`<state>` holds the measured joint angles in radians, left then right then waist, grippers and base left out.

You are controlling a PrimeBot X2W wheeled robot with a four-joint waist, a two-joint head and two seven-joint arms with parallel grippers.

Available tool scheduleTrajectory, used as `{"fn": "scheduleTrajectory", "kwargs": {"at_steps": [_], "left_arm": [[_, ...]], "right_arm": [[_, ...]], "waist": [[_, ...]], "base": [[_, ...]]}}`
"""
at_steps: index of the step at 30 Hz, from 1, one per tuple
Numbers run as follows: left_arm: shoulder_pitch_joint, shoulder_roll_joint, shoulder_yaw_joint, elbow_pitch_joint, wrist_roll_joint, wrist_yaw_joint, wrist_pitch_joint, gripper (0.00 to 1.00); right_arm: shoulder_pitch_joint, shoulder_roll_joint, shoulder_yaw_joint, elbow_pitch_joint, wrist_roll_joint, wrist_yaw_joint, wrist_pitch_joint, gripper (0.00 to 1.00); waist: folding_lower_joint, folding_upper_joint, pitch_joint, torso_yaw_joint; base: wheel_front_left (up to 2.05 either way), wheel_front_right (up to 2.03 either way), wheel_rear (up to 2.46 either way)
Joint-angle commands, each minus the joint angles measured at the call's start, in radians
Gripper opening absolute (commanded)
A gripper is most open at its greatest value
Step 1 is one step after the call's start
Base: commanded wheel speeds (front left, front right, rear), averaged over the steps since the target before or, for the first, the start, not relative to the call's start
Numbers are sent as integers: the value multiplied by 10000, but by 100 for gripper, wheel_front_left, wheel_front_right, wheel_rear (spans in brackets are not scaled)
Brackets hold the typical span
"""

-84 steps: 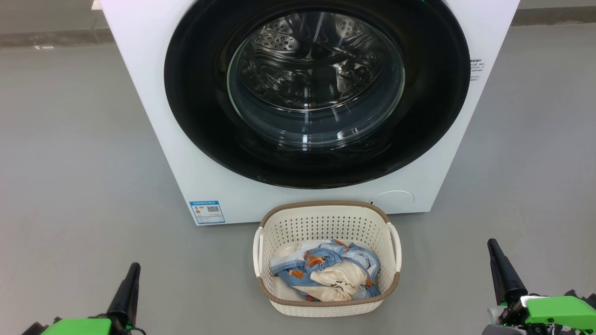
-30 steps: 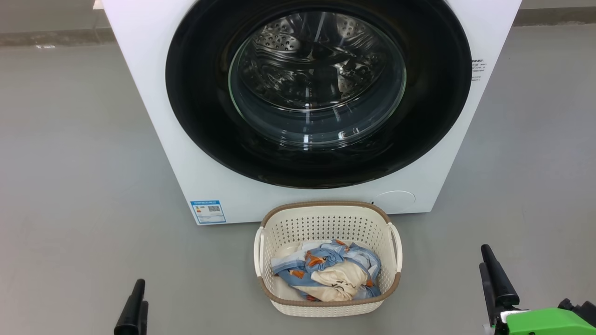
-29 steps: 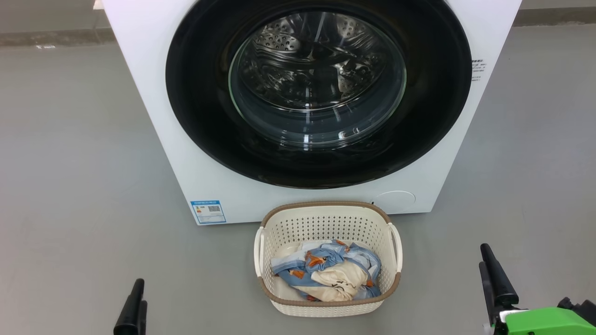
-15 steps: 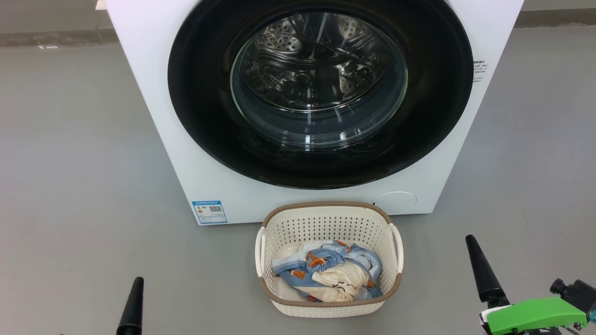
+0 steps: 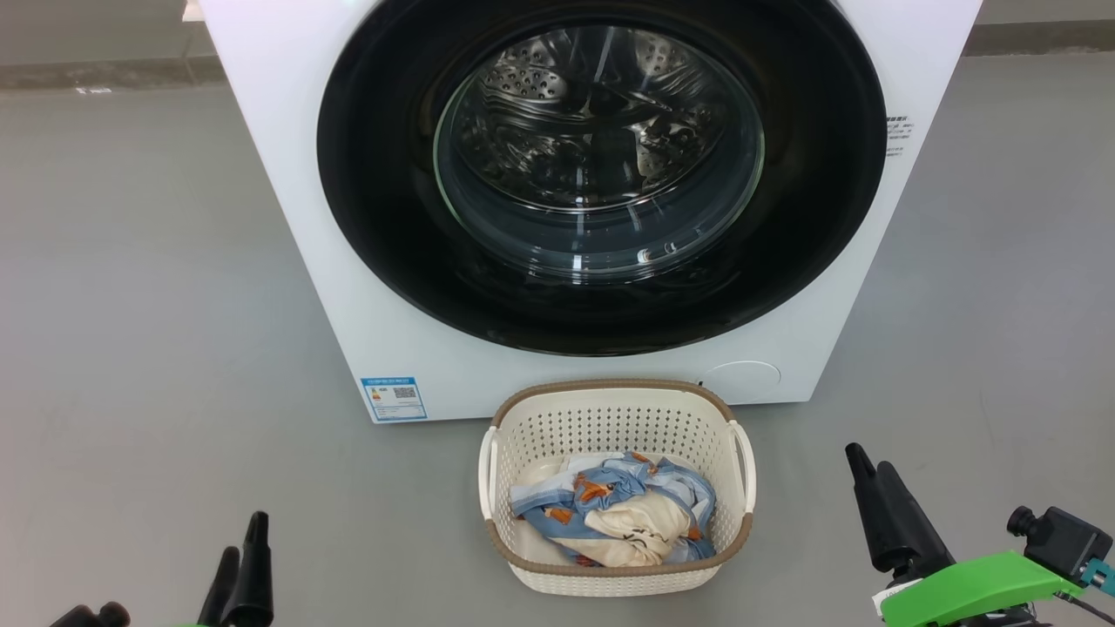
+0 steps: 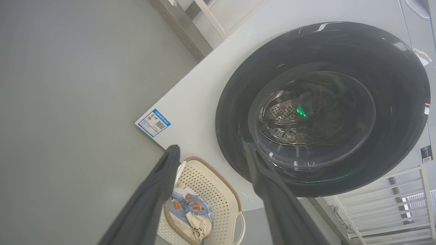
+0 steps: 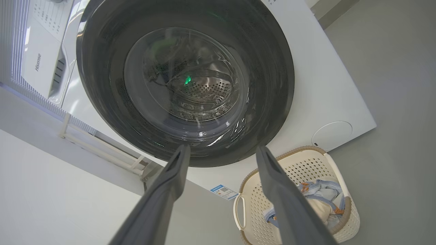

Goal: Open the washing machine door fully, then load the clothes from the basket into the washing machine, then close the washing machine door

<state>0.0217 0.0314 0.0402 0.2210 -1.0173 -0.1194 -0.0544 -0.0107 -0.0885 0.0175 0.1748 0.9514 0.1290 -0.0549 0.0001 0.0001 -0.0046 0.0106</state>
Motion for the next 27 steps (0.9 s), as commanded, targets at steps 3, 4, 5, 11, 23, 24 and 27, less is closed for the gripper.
{"fn": "scheduleTrajectory", "kwargs": {"at_steps": [3, 4, 5, 11, 23, 24, 27], "left_arm": [[-44, 272, 119, -387, 995, -66, -216, 100], [-44, 272, 119, -387, 995, -66, -216, 100], [-31, 287, 124, -401, 1194, -67, -245, 100], [31, 401, 177, -424, 2395, -71, -422, 100], [183, 558, 219, -567, 4228, -80, -775, 100], [193, 568, 216, -595, 4369, -81, -805, 100], [233, 599, 203, -692, 4816, -83, -893, 100]], "right_arm": [[-258, -174, 175, -267, -853, 9, -224, 100], [-258, -174, 175, -267, -853, 9, -224, 100], [-244, -178, 181, -246, -996, 9, -253, 100], [-207, -243, 274, -107, -1814, 10, -429, 100], [-74, -296, 210, 153, -3475, 11, -779, 100], [-57, -290, 202, 156, -3605, 11, -808, 100], [-8, -263, 187, 176, -3983, 12, -896, 100]], "waist": [[-1, -1, -6, -1], [-1, -1, -6, -1], [-1, -1, -8, -1], [-1, -1, -4, -25], [-1, -1, -28, -45], [-1, -1, -26, -40], [-1, -1, -17, -30]], "base": [[0, 0, 0], [0, 0, 0], [0, 0, 0], [0, 0, 0], [0, 0, 0], [0, 0, 0], [0, 0, 0]]}}
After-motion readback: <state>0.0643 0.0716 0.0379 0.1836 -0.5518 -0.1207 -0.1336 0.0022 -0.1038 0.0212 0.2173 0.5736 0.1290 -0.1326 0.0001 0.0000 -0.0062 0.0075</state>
